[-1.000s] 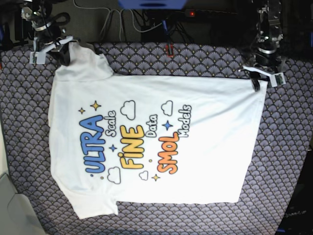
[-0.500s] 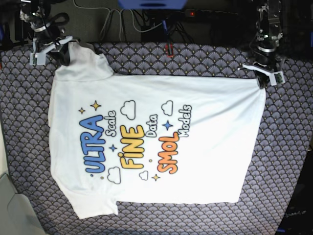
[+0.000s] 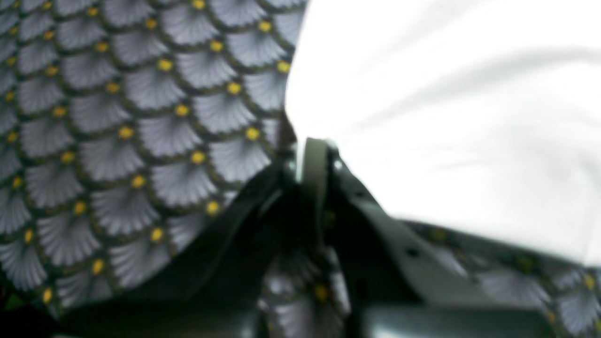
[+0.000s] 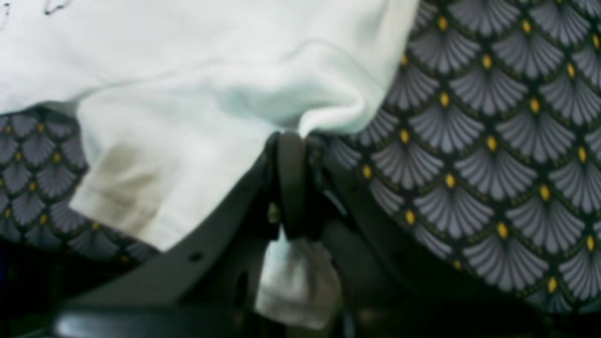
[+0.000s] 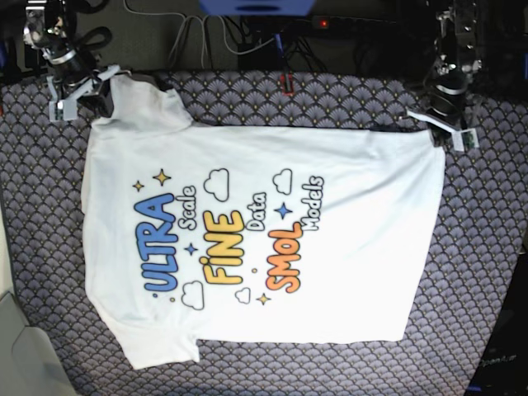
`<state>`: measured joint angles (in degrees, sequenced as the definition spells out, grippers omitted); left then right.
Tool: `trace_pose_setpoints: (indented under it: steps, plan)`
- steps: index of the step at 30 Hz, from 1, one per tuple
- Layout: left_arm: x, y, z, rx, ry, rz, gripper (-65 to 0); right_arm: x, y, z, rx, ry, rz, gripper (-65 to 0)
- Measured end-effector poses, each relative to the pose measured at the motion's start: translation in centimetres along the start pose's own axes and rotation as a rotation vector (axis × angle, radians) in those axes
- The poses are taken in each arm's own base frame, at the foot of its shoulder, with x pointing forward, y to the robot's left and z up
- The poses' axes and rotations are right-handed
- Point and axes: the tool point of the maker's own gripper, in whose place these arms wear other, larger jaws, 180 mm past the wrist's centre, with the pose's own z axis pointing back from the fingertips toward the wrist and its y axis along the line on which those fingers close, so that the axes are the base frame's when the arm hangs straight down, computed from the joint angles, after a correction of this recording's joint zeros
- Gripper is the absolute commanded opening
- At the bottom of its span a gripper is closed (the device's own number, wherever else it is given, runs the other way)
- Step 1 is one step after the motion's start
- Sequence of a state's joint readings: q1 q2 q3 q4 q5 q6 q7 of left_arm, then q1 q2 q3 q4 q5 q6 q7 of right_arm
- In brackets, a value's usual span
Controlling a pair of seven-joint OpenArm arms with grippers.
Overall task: Fold the T-shirt properly
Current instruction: 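Grasp the shoulder seams near the collar with both grippers, then lift the shoulders and fold the collar edge over toward the hem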
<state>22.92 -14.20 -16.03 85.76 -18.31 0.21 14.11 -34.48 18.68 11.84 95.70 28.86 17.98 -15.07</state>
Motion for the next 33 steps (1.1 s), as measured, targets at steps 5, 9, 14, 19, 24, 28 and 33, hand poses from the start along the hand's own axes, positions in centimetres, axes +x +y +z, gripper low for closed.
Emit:
trace_pose_setpoints:
  steps: [5, 9, 14, 19, 24, 28, 33]
  plan:
    - [1.7, -1.1, 0.3, -0.025, -0.01, -0.005, -64.5, 1.9, -0.1, -0.5, 0.004, -0.039, 0.023, -65.0]
    - [3.6, -1.9, -0.1, -0.042, -0.022, -0.007, -64.5, 3.4, -0.4, -0.9, 0.007, -0.068, 0.05, -65.0]
    - [4.8, -2.4, -1.4, -0.047, 0.013, -0.001, -64.5, 5.5, -1.4, -2.0, -0.012, -0.061, 0.069, -65.0]
    - [6.5, -2.9, -2.2, -0.054, 0.005, 0.005, -64.5, 9.1, -3.7, -2.5, -0.074, -0.094, 0.072, -65.0]
    - [8.4, -3.4, -2.9, -0.063, -0.003, 0.013, -64.5, 11.7, -4.6, -2.9, -0.09, -0.114, 0.103, -65.0]
    - [10.7, -3.9, -3.5, -0.072, -0.04, 0.02, -64.5, 12.9, -4.6, -3.2, -0.089, -0.121, 0.107, -65.0]
    - [13.2, -4.4, -4.0, -0.08, -0.083, 0.029, -64.5, 14.5, -4.4, -3.8, -0.086, -0.125, 0.112, -65.0]
